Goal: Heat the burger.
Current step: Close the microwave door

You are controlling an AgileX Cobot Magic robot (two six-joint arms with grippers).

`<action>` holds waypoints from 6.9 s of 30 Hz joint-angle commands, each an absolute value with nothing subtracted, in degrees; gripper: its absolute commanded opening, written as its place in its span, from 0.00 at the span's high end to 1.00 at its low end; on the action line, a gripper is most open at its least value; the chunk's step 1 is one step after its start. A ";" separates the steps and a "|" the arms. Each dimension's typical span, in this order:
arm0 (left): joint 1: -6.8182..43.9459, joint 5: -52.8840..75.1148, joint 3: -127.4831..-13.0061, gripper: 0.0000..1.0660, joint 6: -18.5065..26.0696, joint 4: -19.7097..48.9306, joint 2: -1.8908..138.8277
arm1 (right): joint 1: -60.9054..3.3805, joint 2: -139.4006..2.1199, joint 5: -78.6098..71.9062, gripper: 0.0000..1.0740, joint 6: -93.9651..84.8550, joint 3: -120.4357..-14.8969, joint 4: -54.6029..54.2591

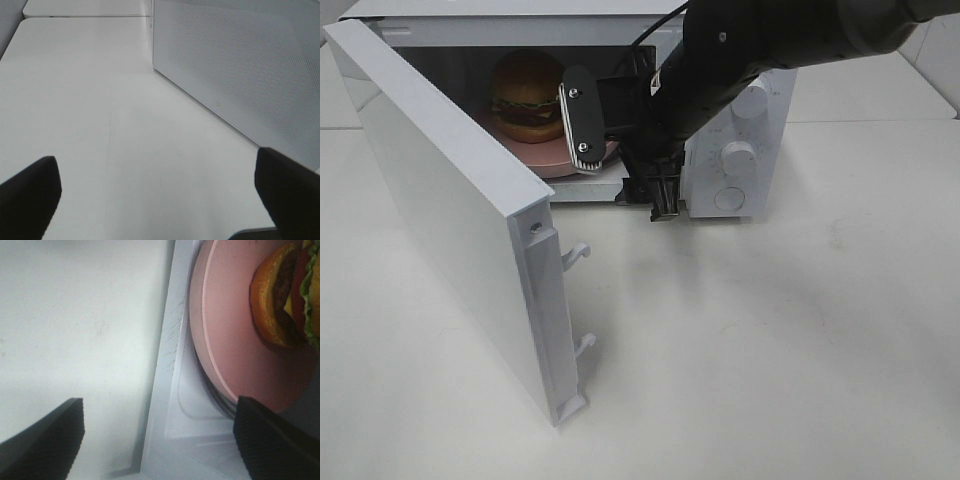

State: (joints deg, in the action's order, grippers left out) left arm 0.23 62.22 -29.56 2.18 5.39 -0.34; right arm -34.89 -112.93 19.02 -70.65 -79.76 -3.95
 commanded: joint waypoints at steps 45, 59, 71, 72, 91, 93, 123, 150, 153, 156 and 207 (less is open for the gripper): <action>0.52 61.42 -29.56 0.08 2.12 5.84 -1.20 | -34.89 -78.15 38.22 0.29 -11.17 -51.62 7.51; 0.52 61.42 -29.56 0.08 2.12 5.84 -1.20 | -34.89 -66.23 54.32 0.29 0.29 -51.62 9.51; 0.52 61.42 -29.56 0.08 2.12 5.84 -1.20 | -34.89 -57.41 59.76 0.29 2.01 -50.99 9.68; 0.52 61.42 -29.56 0.08 2.12 5.84 -1.20 | -34.89 -56.61 59.76 0.29 2.01 -50.19 9.91; 0.52 61.42 -29.56 0.08 2.12 5.84 -1.20 | -17.30 -36.21 57.87 0.29 3.84 -37.01 6.88; 0.52 61.42 -29.56 0.08 2.12 5.84 -1.20 | -16.21 -34.84 57.81 0.29 3.84 -36.38 6.59; 0.52 61.42 -29.56 0.08 2.12 5.84 -1.20 | -1.20 2.06 57.01 0.29 3.15 -28.59 3.21; 0.46 61.42 -29.56 0.08 2.12 5.84 -1.09 | -1.20 2.06 57.01 0.29 3.21 -28.59 3.27; 0.46 61.42 -29.56 0.08 2.12 5.84 -1.09 | -1.20 2.06 57.01 0.29 3.21 -28.59 3.27; 0.46 61.42 -29.56 0.08 2.12 5.84 -1.09 | -1.20 2.06 57.01 0.29 3.21 -28.59 3.27; 0.46 32.66 -30.48 1.00 2.35 6.53 25.73 | -1.20 2.06 57.01 0.29 3.21 -28.59 3.32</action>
State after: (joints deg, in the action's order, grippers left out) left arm 0.23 34.38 -30.42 2.18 5.90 25.50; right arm -1.60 0.17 57.58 3.61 -28.65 3.21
